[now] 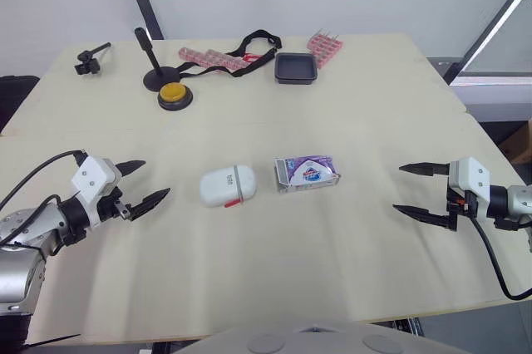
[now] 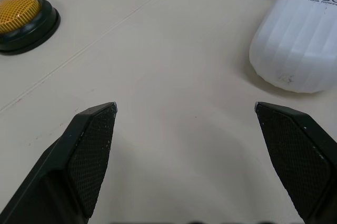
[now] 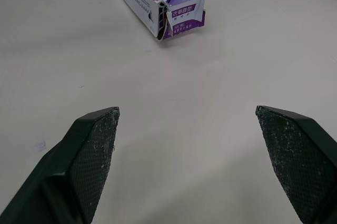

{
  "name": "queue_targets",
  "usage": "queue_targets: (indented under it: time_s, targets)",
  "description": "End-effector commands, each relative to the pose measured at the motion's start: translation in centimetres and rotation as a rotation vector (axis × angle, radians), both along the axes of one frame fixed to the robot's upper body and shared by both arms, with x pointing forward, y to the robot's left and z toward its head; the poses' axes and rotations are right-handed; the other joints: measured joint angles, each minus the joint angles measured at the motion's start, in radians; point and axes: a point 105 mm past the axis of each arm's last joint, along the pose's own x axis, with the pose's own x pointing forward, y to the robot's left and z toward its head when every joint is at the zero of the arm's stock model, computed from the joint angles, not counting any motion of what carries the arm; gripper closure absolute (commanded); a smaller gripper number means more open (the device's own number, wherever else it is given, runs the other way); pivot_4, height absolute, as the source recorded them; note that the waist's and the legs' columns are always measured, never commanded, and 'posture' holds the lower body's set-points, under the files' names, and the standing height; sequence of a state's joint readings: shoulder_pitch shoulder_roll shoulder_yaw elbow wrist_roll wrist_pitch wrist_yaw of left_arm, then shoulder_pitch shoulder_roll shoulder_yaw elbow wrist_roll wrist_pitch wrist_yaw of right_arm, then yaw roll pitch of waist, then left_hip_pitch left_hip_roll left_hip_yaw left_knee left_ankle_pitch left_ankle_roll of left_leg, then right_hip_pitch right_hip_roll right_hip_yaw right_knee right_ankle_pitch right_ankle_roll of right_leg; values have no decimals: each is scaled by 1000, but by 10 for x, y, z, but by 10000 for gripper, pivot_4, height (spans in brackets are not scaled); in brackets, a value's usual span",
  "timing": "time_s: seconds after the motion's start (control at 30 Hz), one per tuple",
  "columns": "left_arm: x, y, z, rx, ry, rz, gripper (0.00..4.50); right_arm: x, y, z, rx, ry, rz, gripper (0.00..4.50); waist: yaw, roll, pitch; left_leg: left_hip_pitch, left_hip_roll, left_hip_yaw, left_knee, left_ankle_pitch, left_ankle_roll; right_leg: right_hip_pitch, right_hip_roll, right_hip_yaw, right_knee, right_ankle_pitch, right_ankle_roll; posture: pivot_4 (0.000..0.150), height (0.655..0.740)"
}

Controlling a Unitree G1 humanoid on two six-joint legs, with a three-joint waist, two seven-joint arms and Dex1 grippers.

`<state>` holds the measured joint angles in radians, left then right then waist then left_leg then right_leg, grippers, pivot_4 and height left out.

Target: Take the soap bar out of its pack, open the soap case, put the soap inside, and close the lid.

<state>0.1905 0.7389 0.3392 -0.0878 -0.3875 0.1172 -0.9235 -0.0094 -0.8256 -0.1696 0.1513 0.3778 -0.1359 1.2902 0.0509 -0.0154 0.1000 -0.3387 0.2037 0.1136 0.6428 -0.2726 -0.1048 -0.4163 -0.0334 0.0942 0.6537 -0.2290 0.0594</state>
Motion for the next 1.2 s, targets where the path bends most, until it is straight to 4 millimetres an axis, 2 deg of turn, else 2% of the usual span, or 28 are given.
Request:
queue_targets:
  time_s: [0.03,0.3,0.63,0.77,0.87,0.93,1.07,1.2]
  targets:
    - [1,3,7,-5,-5,-19,379,5,-5,9,-14,-37,-8,361,0,0,0,0,0,0,0,0,0,0,0,0,0,0,0,1500,7291]
    - [-1,-4,16,-173,-4,-77,379,10,-2,12,59,-12,-28,361,2,0,0,0,0,0,0,0,0,0,0,-1,0,0,0,1500,7291]
    - [-3,4,8,-72,-33,-119,379,7,-1,12,89,2,-9,361,6,0,0,-1,0,0,0,0,1,0,-1,-4,0,0,0,1500,7291]
    - [3,1,18,-80,-78,-120,379,14,-2,14,-2,-35,10,361,8,0,0,-1,0,0,0,0,1,0,-3,-6,0,0,0,1500,7291]
    - [5,-21,38,-124,-116,-198,379,29,6,25,-65,-60,34,361,4,0,0,-1,0,0,1,1,1,-1,-4,-8,1,0,-1,1500,7291]
    - [0,-40,45,-147,-112,-270,379,40,17,35,-54,-57,58,361,1,0,0,-1,0,0,1,1,2,-1,-6,-9,2,0,-1,1500,7291]
    - [-25,-82,48,-199,-55,-445,379,57,41,39,-117,-12,149,361,-1,0,0,-2,0,1,1,1,2,-2,-6,-13,3,0,-1,1500,7291]
    - [-40,-102,43,-258,-2,-495,379,67,62,34,-170,44,228,361,5,1,0,-4,0,1,1,1,2,-3,-8,-19,3,0,-1,1500,7291]
